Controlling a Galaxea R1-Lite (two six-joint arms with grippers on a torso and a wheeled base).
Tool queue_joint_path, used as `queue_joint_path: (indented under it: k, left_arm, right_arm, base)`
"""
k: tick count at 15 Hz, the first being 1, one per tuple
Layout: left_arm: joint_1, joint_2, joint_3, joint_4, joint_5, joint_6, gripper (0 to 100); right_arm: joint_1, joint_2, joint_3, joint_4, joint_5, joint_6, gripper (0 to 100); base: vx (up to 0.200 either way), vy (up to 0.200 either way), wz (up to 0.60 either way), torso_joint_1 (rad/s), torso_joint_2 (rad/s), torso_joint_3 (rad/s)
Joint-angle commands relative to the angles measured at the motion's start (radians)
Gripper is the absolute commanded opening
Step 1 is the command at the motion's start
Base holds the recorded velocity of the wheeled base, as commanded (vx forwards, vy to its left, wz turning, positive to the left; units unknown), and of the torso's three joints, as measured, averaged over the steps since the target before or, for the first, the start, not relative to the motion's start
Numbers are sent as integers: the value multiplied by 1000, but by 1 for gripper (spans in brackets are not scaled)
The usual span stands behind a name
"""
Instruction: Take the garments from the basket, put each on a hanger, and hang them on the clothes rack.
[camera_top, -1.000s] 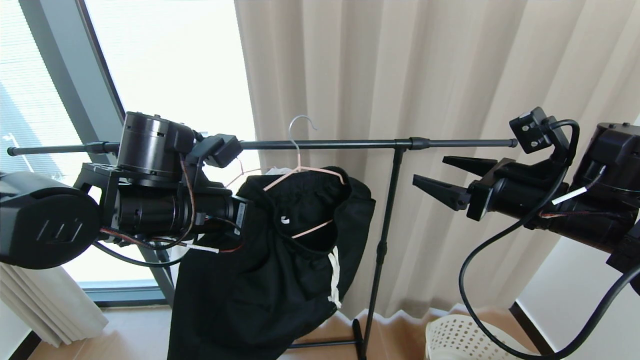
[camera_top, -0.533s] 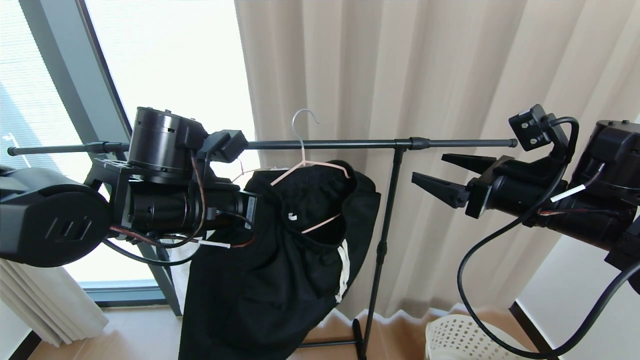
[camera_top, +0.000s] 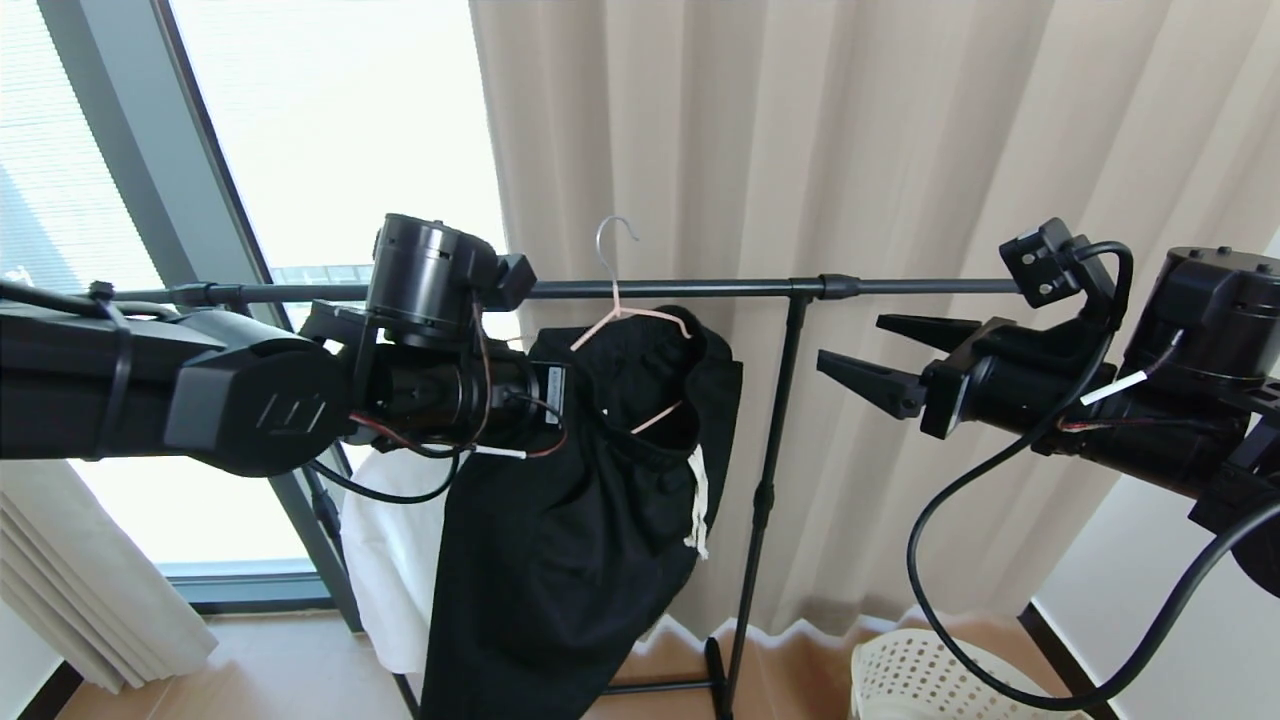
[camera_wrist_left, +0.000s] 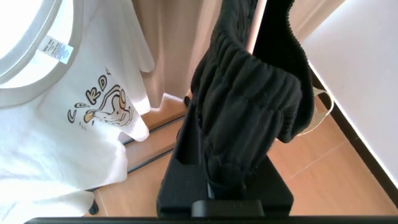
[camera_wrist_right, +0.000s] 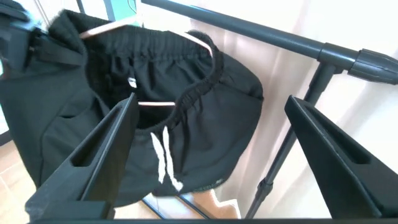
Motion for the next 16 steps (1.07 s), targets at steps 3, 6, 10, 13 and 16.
queue_joint_path:
  k: [3, 6, 10, 13, 16]
  left_arm:
    - [1, 139, -129, 14, 34, -51, 0]
    - [1, 193, -181, 31, 43, -82, 0]
    - [4, 240, -224, 31, 55, -89, 0]
    - [4, 256, -250, 32, 63, -98, 0]
    - [4, 282, -268, 29, 92, -103, 0]
  right_arm:
    - [-8, 6, -6, -1, 1, 0, 100]
    - [-14, 6, -9, -1, 1, 0, 100]
    - [-14, 6, -9, -1, 1, 0, 100]
    - [-14, 1, -8, -1, 1, -2, 100]
    - [-13, -8, 0, -2, 1, -2, 100]
  base:
    - [0, 0, 0, 0, 0, 0]
    - [0, 0, 0, 0, 0, 0]
    - [0, 0, 0, 0, 0, 0]
    - [0, 0, 0, 0, 0, 0]
    - [0, 0, 0, 0, 0, 0]
